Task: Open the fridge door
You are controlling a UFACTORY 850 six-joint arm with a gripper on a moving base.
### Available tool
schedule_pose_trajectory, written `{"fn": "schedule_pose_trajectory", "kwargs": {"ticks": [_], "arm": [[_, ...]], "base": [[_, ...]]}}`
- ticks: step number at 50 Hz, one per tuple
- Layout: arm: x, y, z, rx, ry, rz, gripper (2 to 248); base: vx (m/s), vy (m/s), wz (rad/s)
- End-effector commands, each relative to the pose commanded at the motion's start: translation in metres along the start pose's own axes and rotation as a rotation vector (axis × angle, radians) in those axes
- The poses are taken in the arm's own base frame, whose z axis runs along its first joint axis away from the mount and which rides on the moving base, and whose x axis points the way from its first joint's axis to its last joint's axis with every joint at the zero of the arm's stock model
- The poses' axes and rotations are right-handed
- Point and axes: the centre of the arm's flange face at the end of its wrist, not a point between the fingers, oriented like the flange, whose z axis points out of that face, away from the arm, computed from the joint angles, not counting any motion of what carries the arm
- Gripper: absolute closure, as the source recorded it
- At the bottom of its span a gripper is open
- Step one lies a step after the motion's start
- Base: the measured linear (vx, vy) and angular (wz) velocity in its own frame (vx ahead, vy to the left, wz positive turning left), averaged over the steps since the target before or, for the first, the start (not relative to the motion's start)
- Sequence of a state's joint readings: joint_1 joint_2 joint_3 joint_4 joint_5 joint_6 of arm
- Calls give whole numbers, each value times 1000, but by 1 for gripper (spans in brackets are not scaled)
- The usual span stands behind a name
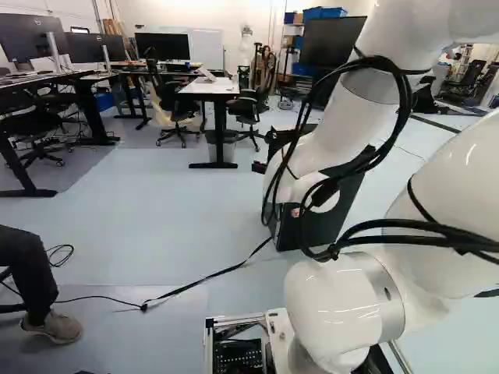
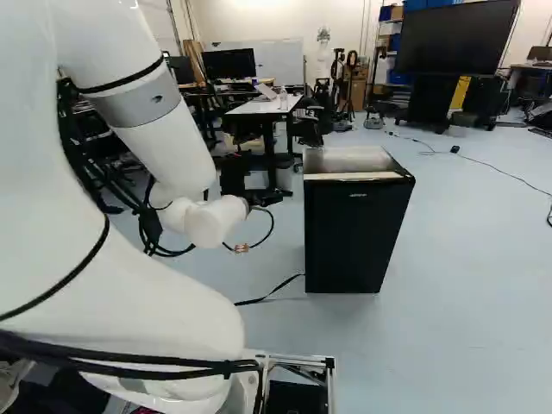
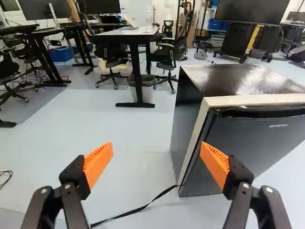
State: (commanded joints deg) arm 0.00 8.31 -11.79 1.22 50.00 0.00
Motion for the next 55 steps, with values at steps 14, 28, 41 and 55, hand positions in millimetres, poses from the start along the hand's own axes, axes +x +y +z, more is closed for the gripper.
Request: {"fn": "schedule_pose_trajectory", "kwargs": {"ticks": [14,28,41,55], "arm": [[5,4,13,-35,-5,28,3],[10,10,26,-81,-15,62,3],[14,18,38,-129,-26,99,3],[18,27,52,-184,-38,141,3]], "base": [[0,0,0],[0,0,0],[0,0,0],[0,0,0]]}}
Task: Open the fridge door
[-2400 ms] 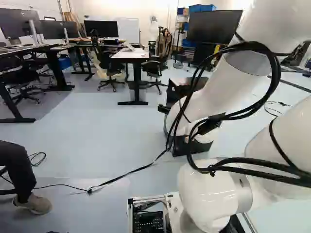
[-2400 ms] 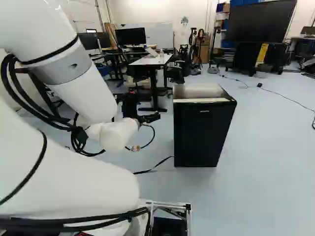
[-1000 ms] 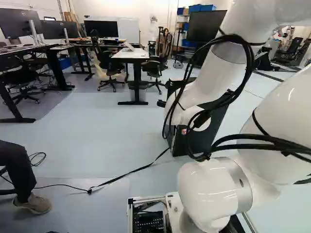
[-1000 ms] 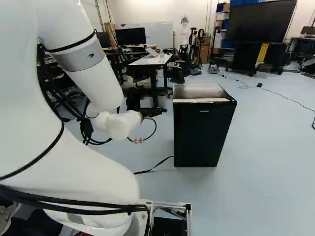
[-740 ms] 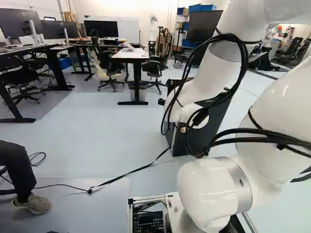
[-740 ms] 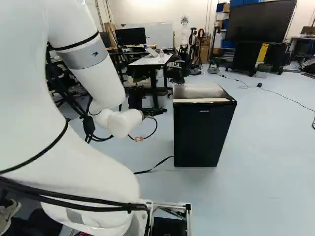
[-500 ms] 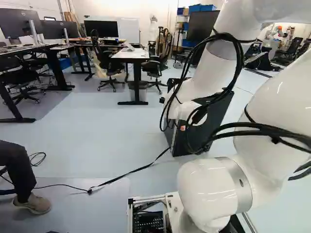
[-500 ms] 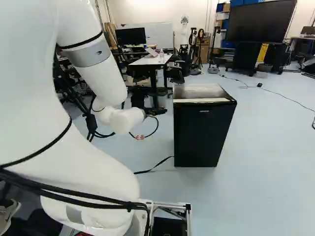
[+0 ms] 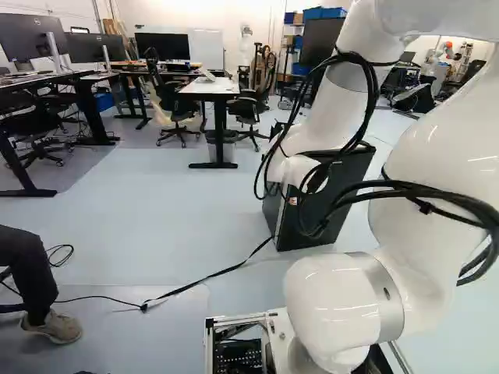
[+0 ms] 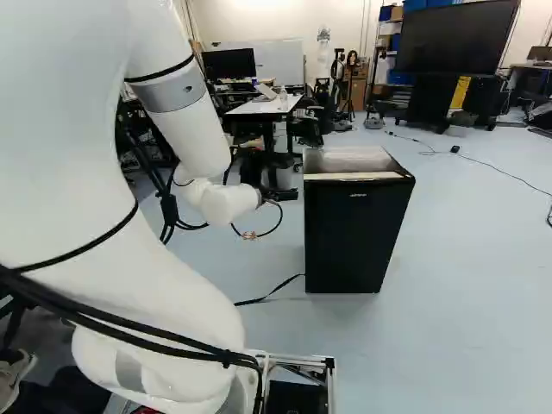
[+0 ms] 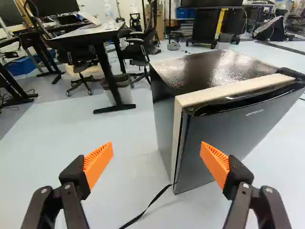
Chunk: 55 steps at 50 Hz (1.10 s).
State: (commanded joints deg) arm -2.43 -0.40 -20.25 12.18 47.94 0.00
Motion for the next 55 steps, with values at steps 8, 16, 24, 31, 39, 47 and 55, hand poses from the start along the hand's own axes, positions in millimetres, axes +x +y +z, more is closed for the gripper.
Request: {"fn": "schedule_pose_trajectory", "kwargs": {"ticks": [8,16,24,31,39,47,55], "arm": [[3,4,9,-33,-6,25,3],[6,8,17,-64,-12,50,3],[10,13,26,-95,-13,75,3],[13,16,34,-120,-12,94,3],[16,20,42,-142,-9,111,3],[20,24,51,-163,-6,127,3],[23,27,60,-183,-2,143,3]], "base": [[0,0,0],[0,0,0],[0,0,0],[0,0,0],[0,0,0],[0,0,0],[0,0,0]]}}
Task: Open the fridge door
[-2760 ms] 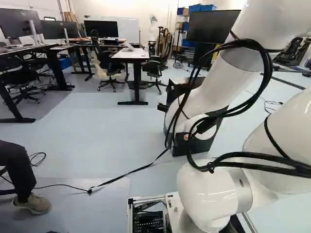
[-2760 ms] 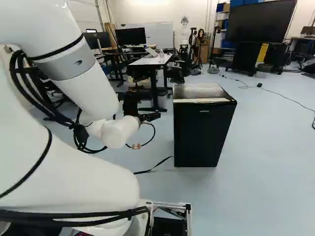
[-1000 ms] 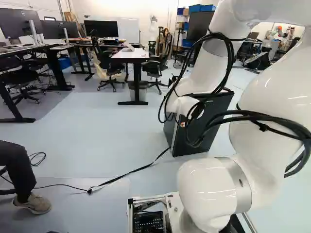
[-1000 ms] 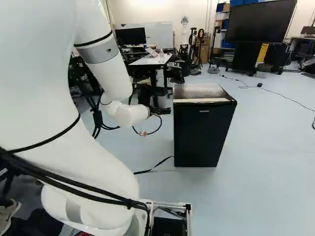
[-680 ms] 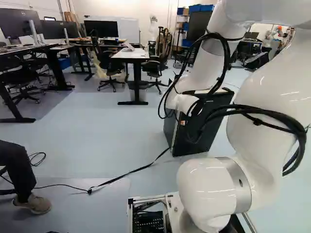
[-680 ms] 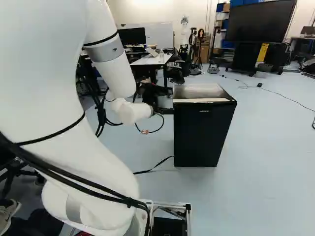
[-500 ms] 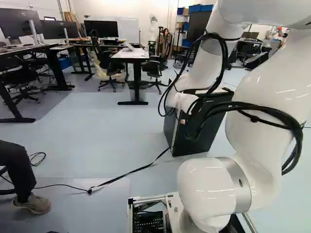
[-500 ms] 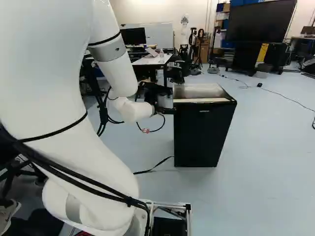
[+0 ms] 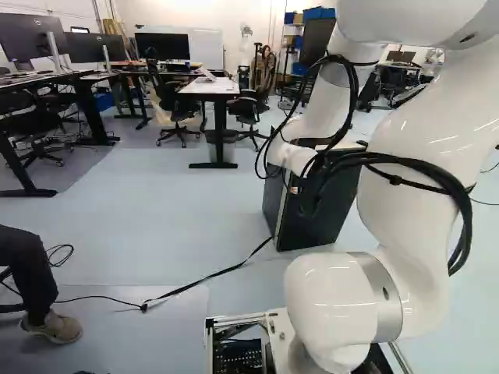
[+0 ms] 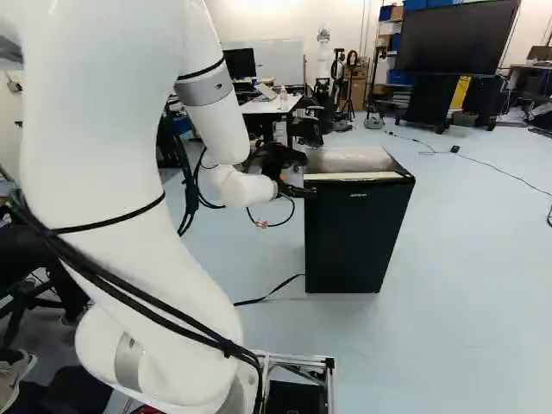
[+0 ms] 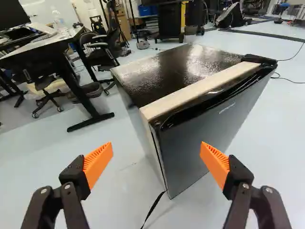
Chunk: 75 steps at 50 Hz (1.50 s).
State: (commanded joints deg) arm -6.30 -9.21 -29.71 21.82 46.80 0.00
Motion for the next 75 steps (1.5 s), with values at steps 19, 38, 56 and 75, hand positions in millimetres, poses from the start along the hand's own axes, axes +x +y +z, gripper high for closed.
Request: {"fn": "schedule_pose_trajectory", "kwargs": {"ticks": [19,38,56,75], "arm": [[7,1,19,-38,7,34,3],[8,-1,23,-76,8,75,3],[2,-9,14,-100,1,112,3],[-5,-25,6,-113,-10,146,3]], "base": [[0,0,0],[0,0,0],[0,0,0],[0,0,0]]}}
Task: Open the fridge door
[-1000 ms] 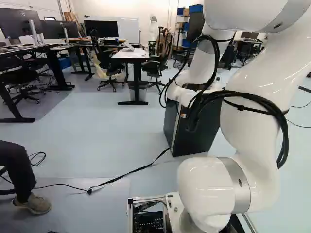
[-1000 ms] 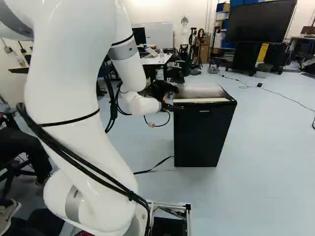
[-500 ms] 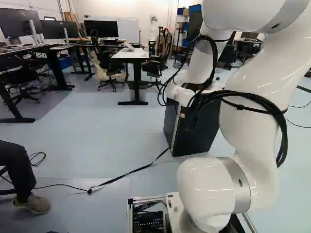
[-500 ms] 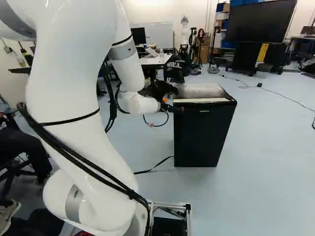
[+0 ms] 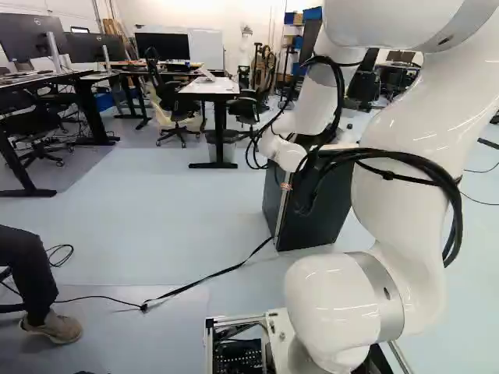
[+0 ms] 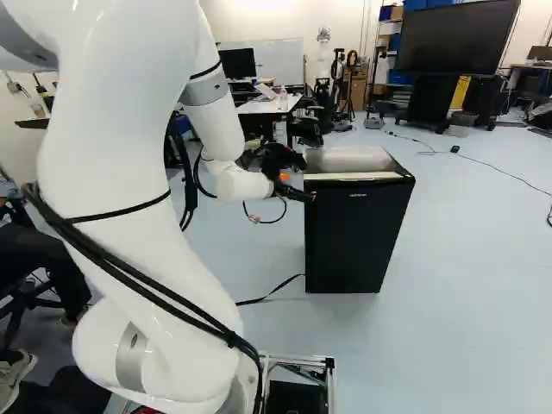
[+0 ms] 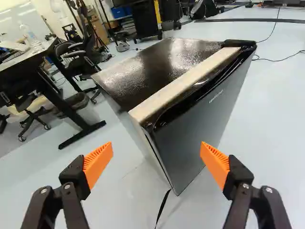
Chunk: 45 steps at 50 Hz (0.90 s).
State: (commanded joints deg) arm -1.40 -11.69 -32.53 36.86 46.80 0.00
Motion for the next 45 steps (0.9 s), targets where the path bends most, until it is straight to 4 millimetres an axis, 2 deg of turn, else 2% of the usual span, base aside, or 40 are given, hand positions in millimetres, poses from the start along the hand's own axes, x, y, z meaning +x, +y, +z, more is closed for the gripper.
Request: {"fn": "schedule_pose_trajectory", "kwargs": {"ticks": [17,45], "arm": [[-4,-18,6,-18,-4,37,3],[0,-36,34,-105,5,140,3]], "base": [[0,0,0],[0,0,0]]}}
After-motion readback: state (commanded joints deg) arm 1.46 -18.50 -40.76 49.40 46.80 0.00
